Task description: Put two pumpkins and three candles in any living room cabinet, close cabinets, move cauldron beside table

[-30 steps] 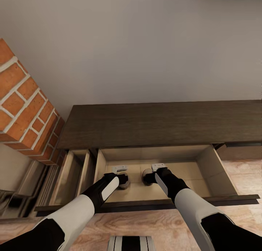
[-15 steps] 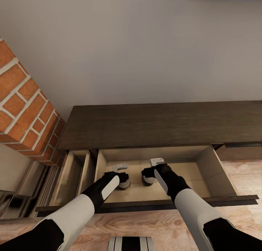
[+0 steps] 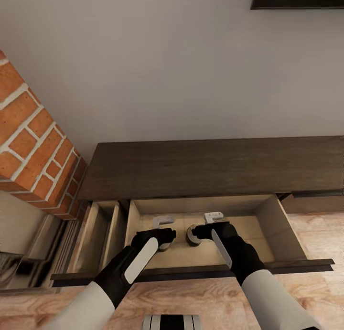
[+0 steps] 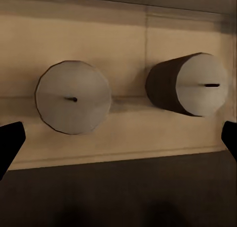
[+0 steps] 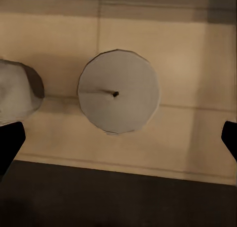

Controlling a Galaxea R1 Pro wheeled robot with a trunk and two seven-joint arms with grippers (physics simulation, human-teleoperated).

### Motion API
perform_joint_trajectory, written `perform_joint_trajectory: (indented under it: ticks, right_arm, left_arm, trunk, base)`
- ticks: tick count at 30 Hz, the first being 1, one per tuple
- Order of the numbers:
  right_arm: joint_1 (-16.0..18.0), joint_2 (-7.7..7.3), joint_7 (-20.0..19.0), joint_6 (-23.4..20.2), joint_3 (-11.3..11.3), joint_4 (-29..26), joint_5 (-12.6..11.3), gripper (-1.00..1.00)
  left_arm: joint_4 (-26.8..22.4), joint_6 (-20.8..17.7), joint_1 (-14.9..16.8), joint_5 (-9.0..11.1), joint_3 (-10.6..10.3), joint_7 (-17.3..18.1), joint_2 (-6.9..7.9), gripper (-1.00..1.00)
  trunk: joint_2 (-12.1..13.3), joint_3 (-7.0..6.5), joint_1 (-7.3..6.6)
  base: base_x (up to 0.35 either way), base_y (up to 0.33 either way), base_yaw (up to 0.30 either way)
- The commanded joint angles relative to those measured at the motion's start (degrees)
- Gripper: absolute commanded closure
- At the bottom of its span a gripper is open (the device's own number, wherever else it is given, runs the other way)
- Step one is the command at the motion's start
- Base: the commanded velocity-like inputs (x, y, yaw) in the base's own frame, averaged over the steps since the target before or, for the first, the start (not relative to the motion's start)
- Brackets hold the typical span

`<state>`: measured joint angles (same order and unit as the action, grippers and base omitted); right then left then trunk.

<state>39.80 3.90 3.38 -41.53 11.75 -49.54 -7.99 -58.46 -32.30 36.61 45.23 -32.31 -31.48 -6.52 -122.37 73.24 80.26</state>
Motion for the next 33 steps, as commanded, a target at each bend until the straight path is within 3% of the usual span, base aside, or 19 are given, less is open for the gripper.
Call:
perform_joint_trajectory:
  ticks: [1,4,5,9,12,15,21,27,33]
  right_arm:
    - [-1.56,-0.33,0.35,-1.17,-0.01,-2.8,-0.49,-1.0]
    - [-6.81,-1.6,0.28,-5.43,-1.32,-11.76,-0.61,-1.0]
    - [-9.08,-2.08,0.23,-6.94,-2.7,-15.24,-0.66,-1.0]
    - [-13.19,-2.62,0.11,-8.55,-5.14,-20.71,-0.69,-1.0]
    - [-17.12,-2.91,0.06,-9.31,-6.37,-27.22,-0.59,-1.0]
    - [-19.12,-3.08,0.06,-9.83,-6.73,-32.04,-0.41,-1.0]
    - [-21.42,-3.52,0.05,-10.32,-6.96,-39.33,-0.16,-1.0]
    - [-21.84,-3.68,0.05,-11.06,-7.01,-42.09,-0.11,-1.0]
    - [-21.89,-3.72,0.05,-15.61,-7.16,-42.9,-0.1,-1.0]
  left_arm:
    - [-2.08,-0.54,-0.79,0.59,-0.06,-0.91,0.35,-1.0]
    - [-8.18,-2.22,-3.87,0.51,0.98,-1.66,1.09,-1.0]
    - [-10.52,-2.86,-5.15,0.32,1.76,-1.85,1.29,-1.0]
    - [-15.4,-3.91,-7.87,0.03,2.85,-2.23,1.7,-1.0]
    - [-22.12,-5.08,-10.63,0.29,3.35,-3.58,3.34,-1.0]
    - [-24.71,-5.48,-11.52,0.52,3.41,-4.17,4.32,-1.0]
    - [-26.15,-5.66,-12.04,0.74,3.34,-4.49,4.86,-1.0]
    - [-26.38,-5.67,-12.12,0.9,3.16,-4.48,4.7,-1.0]
    - [-26.49,-5.18,-12.35,1.62,2.85,-3.84,4.28,-1.0]
  trunk:
    - [-0.01,0.04,0.0]
    - [-0.01,0.04,0.0]
    - [-0.01,0.04,0.0]
    - [-0.01,0.04,0.0]
    - [0.79,-0.32,-0.44]
    - [1.99,-0.86,-1.1]
    - [4.4,-1.94,-2.42]
    - [6.8,-3.02,-3.74]
    - [9.21,-4.09,-5.06]
  base:
    - [0.0,0.0,0.0]
    - [0.0,0.0,0.0]
    - [0.0,0.0,0.0]
    - [0.0,0.0,0.0]
    - [0.0,0.0,0.0]
    - [0.0,0.0,0.0]
    - [0.0,0.0,0.0]
    - [0.0,0.0,0.0]
    - [0.0,0.0,-0.004]
